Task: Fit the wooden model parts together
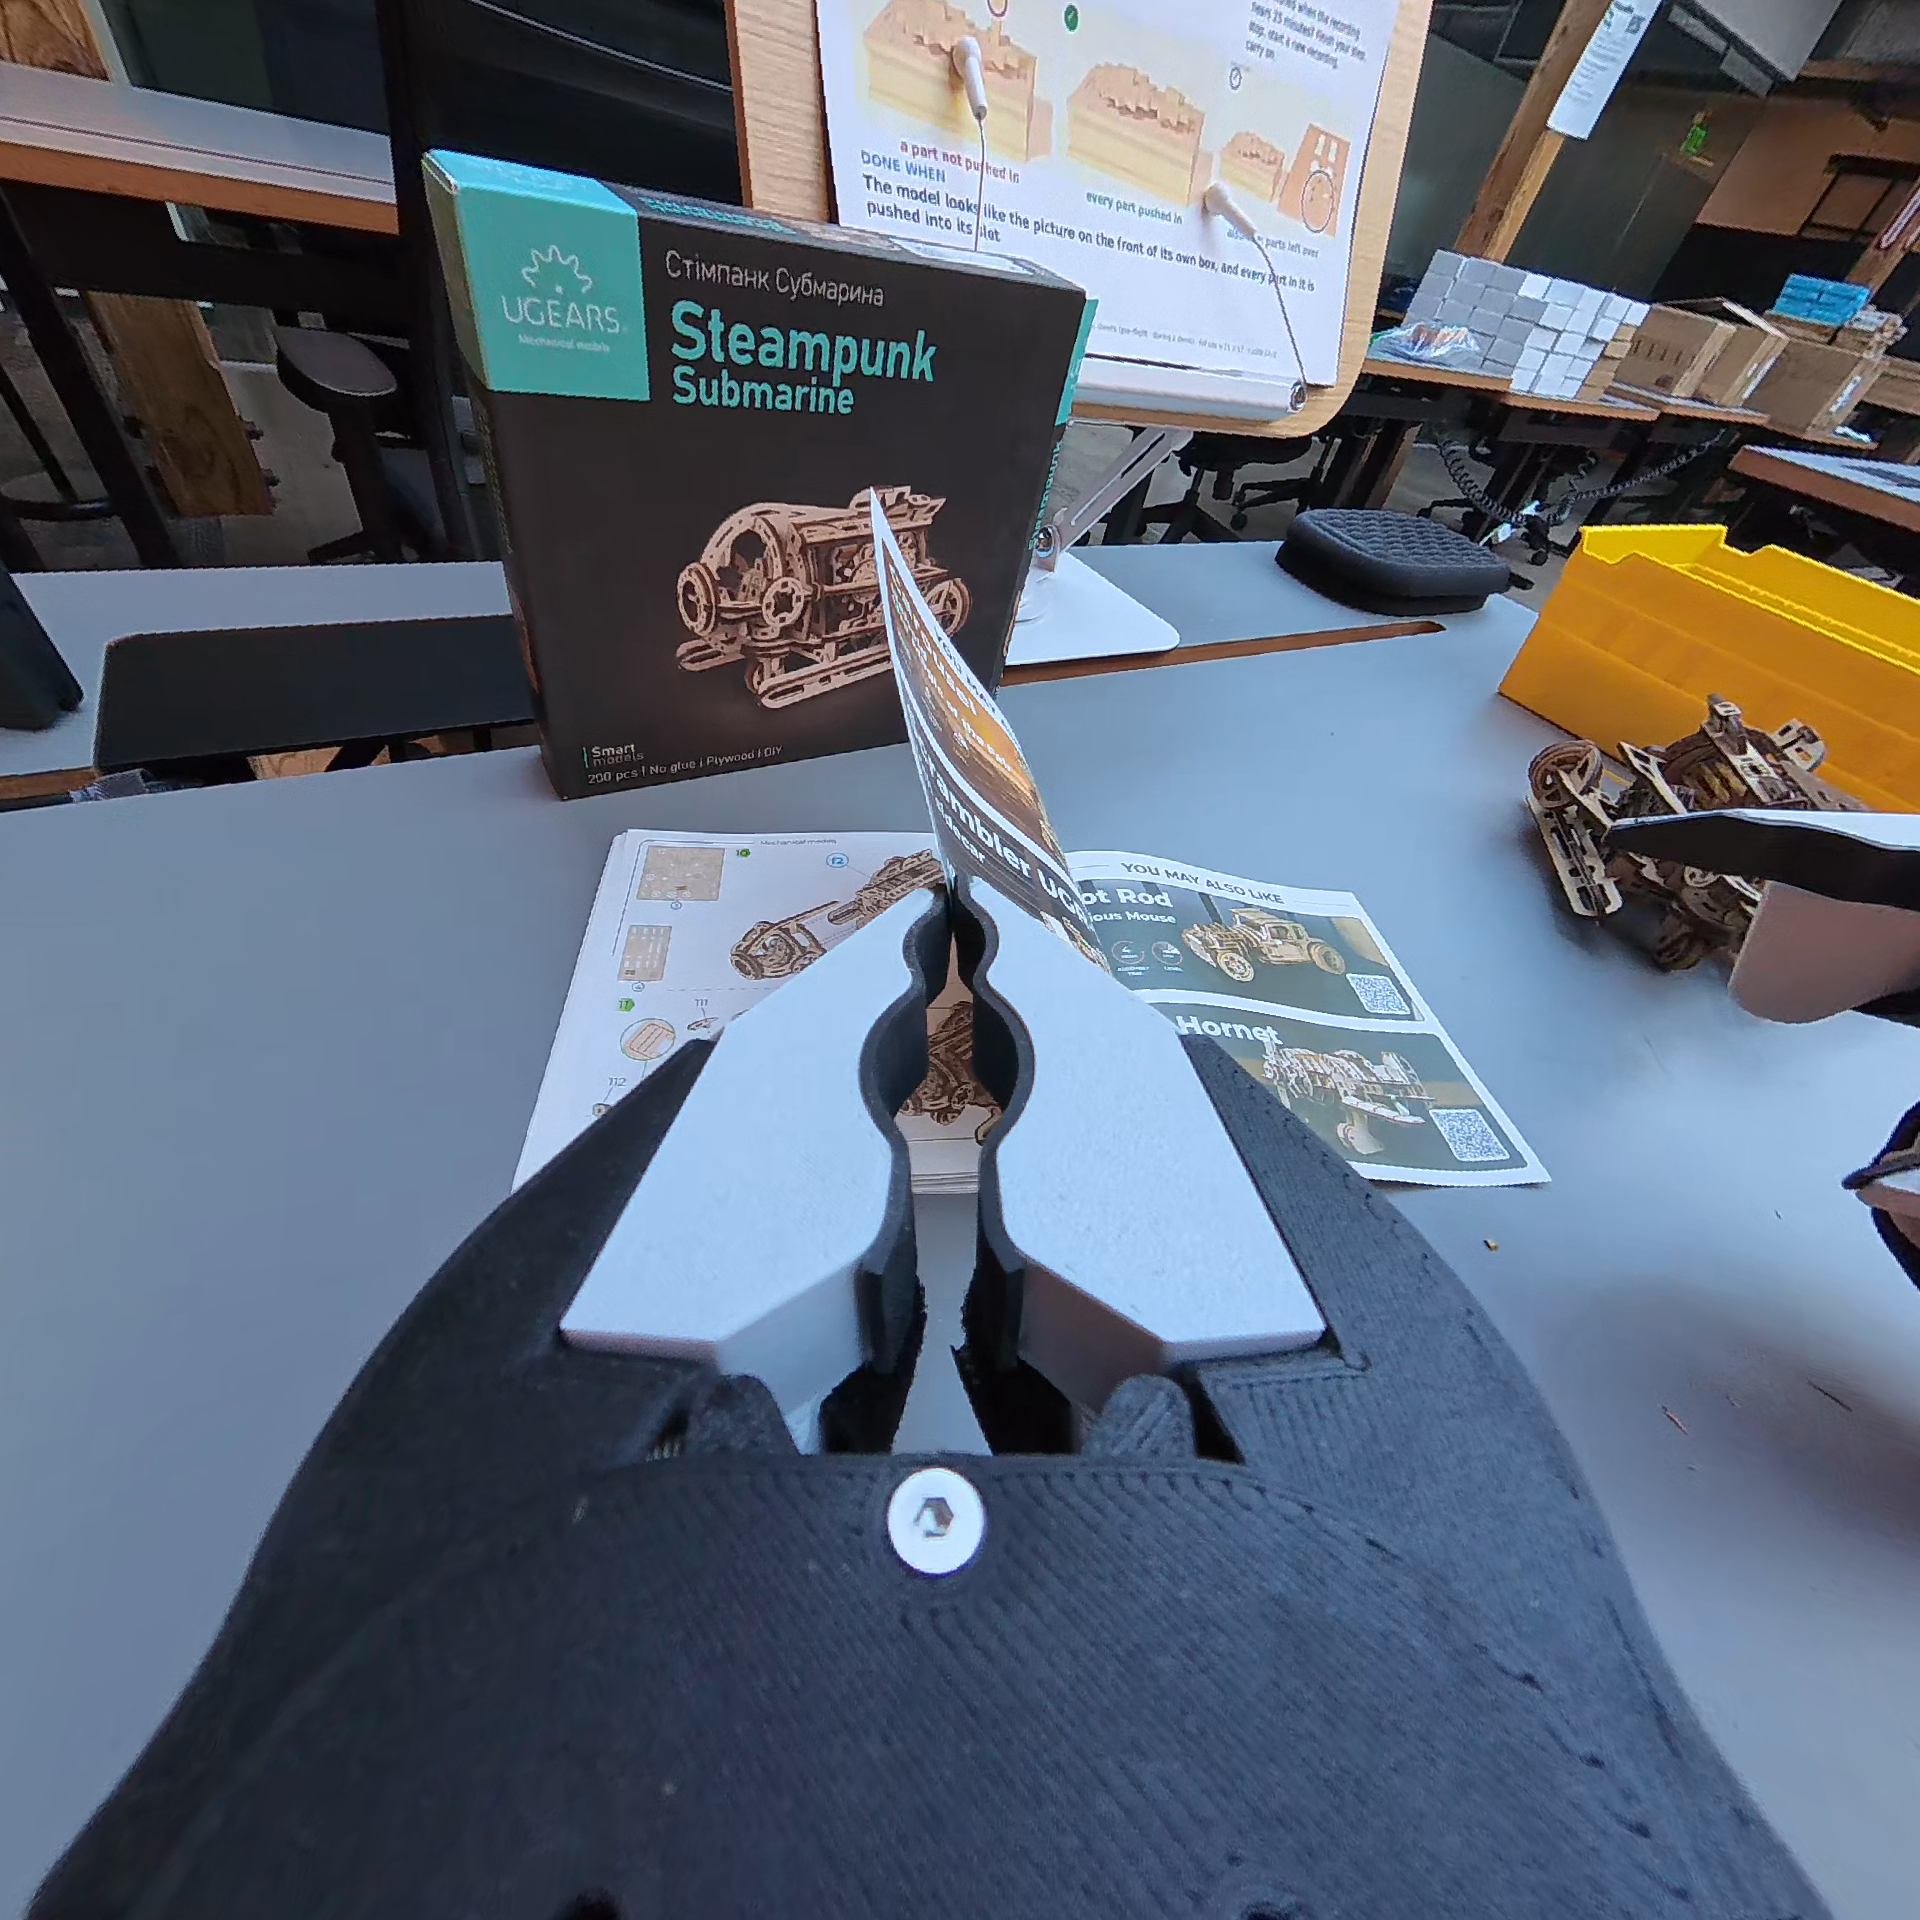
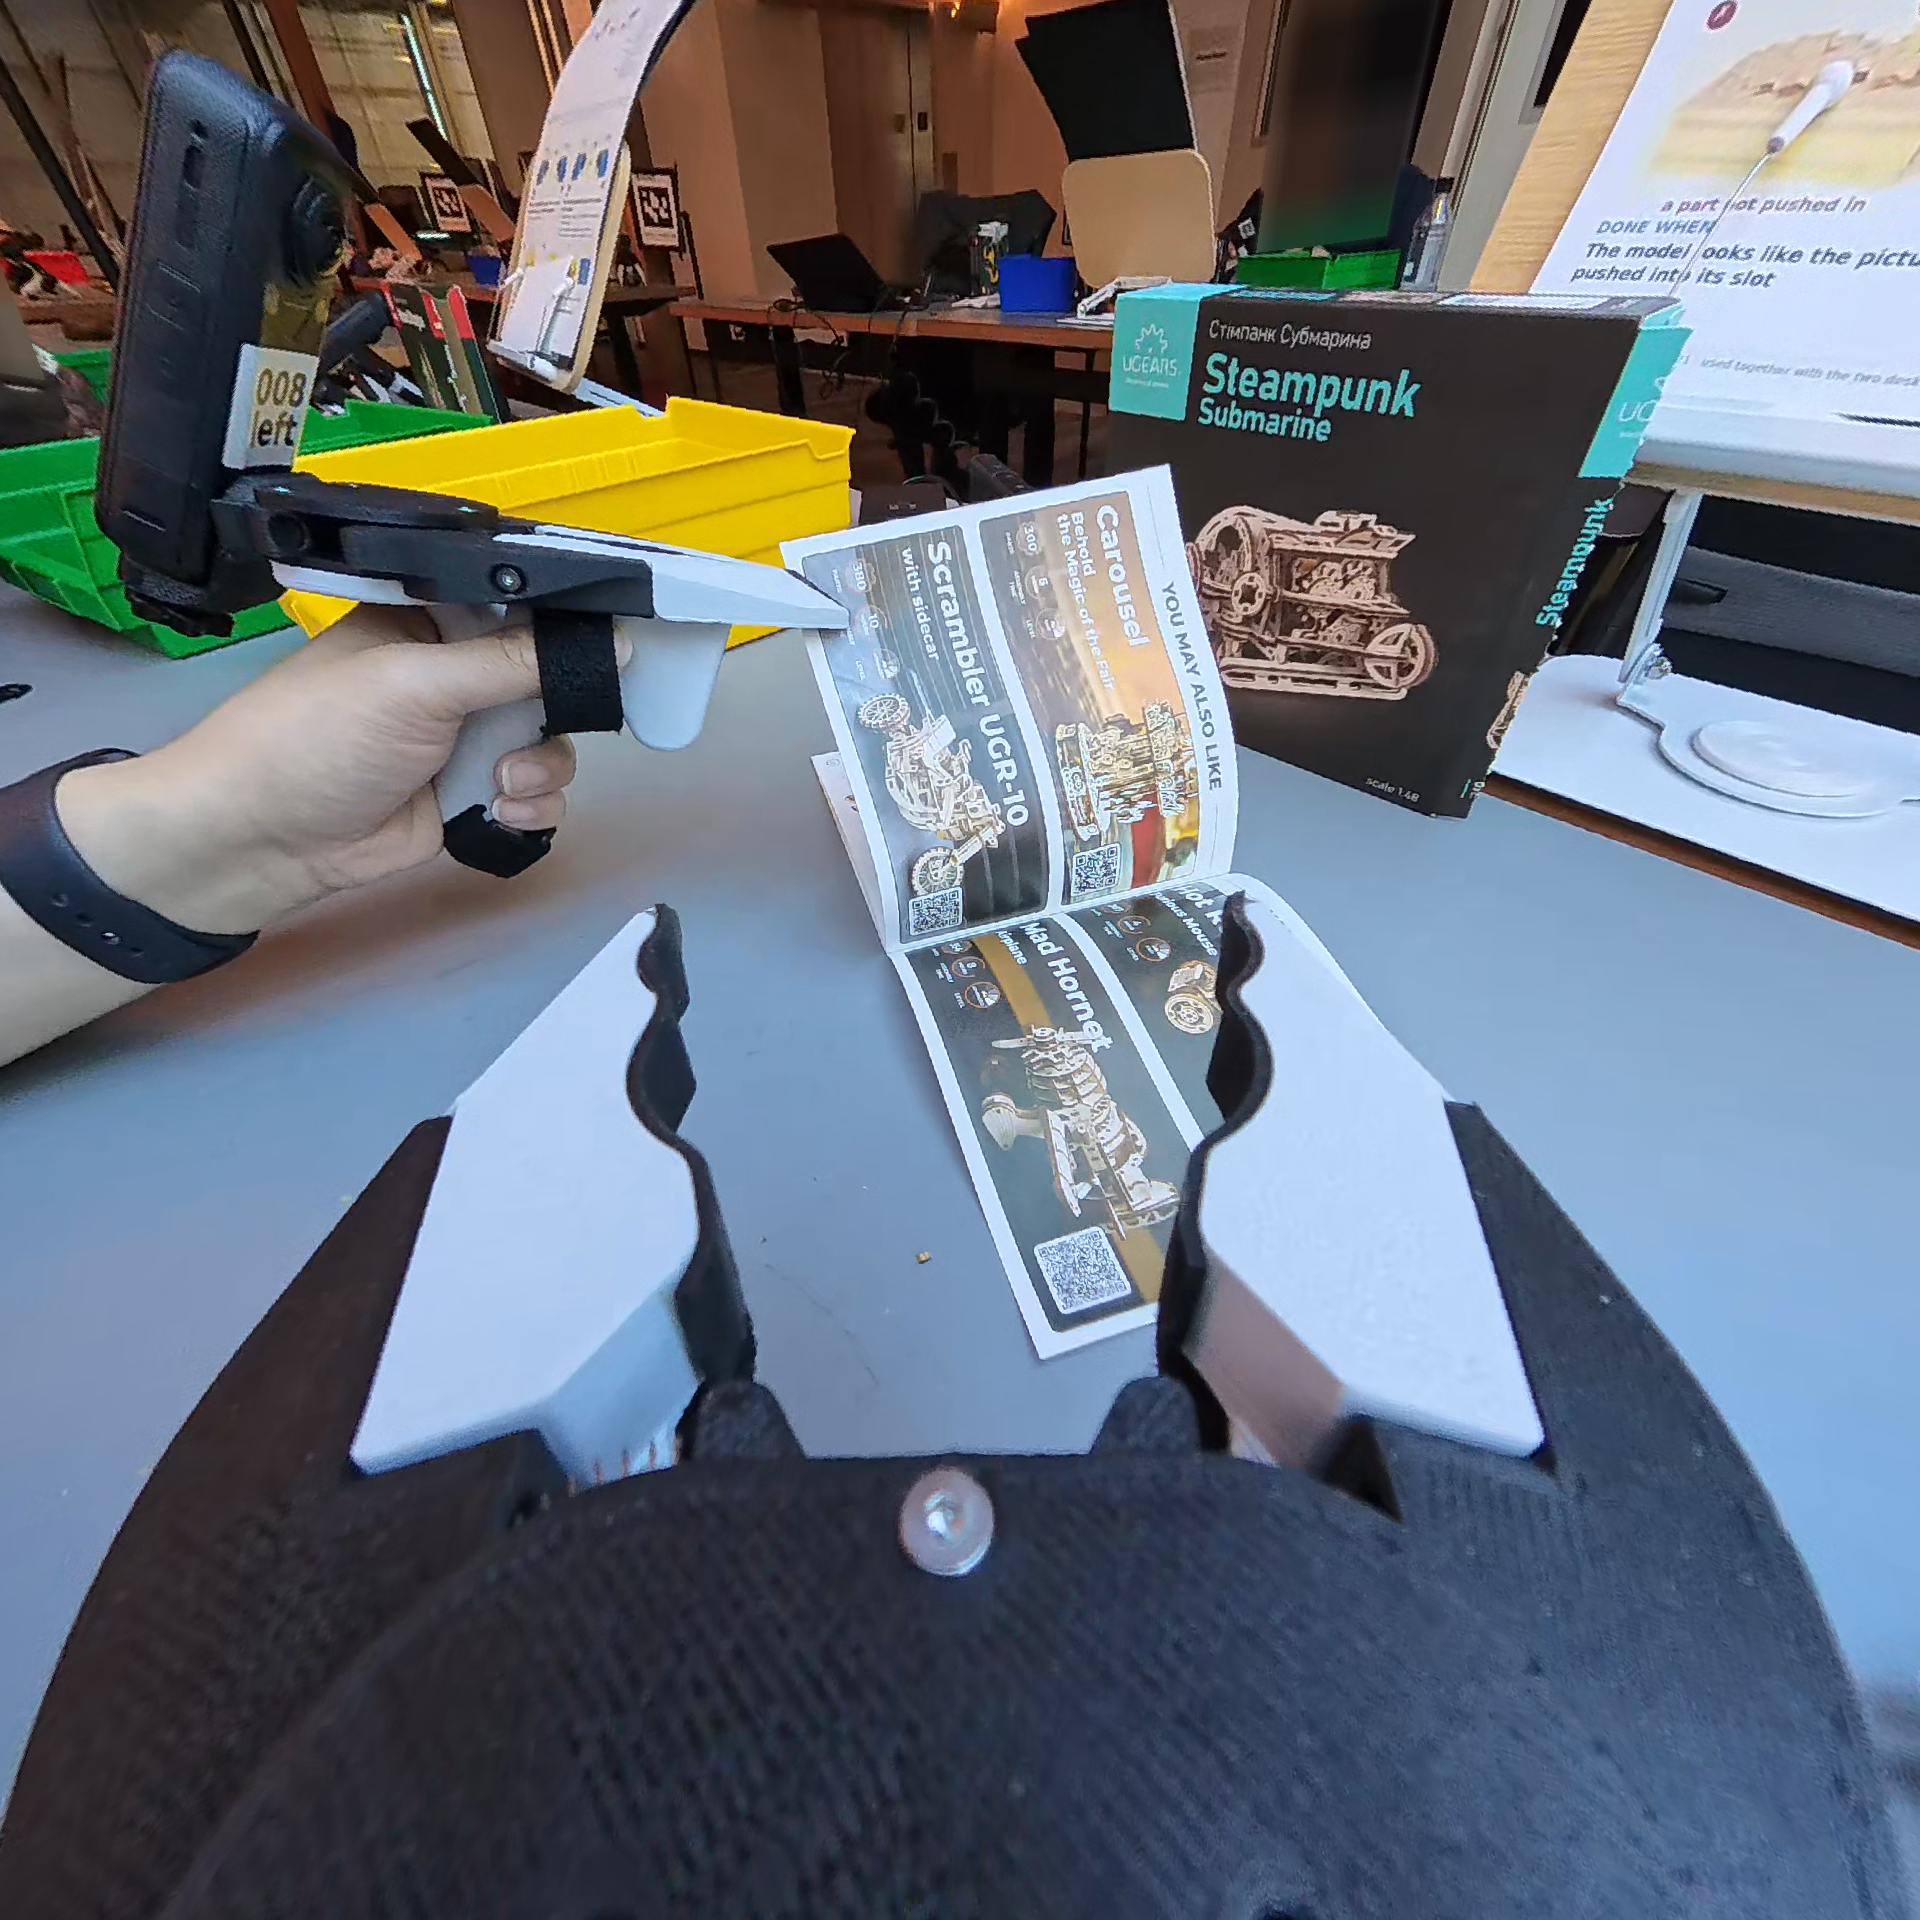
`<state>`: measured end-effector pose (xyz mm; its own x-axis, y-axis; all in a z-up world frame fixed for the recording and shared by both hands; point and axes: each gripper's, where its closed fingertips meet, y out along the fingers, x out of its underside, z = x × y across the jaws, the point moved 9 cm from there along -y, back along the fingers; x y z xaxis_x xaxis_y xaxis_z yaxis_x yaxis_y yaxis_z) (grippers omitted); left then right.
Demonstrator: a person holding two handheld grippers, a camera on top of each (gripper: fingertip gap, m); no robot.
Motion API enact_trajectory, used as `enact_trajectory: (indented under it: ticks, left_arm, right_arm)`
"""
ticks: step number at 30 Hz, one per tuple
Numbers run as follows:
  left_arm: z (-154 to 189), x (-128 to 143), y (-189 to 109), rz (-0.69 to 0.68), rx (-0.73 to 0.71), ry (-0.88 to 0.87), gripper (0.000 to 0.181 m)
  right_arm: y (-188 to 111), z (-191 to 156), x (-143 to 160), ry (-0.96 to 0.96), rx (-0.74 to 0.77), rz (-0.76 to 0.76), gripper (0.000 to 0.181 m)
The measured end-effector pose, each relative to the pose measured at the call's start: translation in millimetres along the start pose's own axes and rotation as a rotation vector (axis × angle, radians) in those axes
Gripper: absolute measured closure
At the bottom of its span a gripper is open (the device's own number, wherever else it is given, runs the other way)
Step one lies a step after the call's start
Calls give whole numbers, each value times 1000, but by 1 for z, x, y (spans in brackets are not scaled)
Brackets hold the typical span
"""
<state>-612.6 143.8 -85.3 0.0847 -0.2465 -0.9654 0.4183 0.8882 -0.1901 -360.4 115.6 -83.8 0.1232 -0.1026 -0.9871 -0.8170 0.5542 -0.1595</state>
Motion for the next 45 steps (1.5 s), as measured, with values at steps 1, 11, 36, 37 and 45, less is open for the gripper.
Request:
enact_trajectory:
  ticks: [1, 11, 36, 37, 45]
  left_arm:
    - [0, 0, 0, 0, -1, 0, 181]
    - [11, -1, 3, -5, 69, -60, 181]
    - [139, 65, 72, -532, 483, 84, 143]
    - [139, 63, 70, -541, 513, 99, 138]
    - [57, 26, 45, -557, 552, 790, 134]
  right_arm:
    - [-1, 1, 0, 0, 1, 1, 80]
    - [-7, 8, 2, 9, 13, -22, 80]
    - [-78, 68, -37, -65, 319, 115, 80]
    - [-80, 69, -38, -67, 325, 122, 79]
    - [-98, 86, -44, -16, 347, 170, 80]
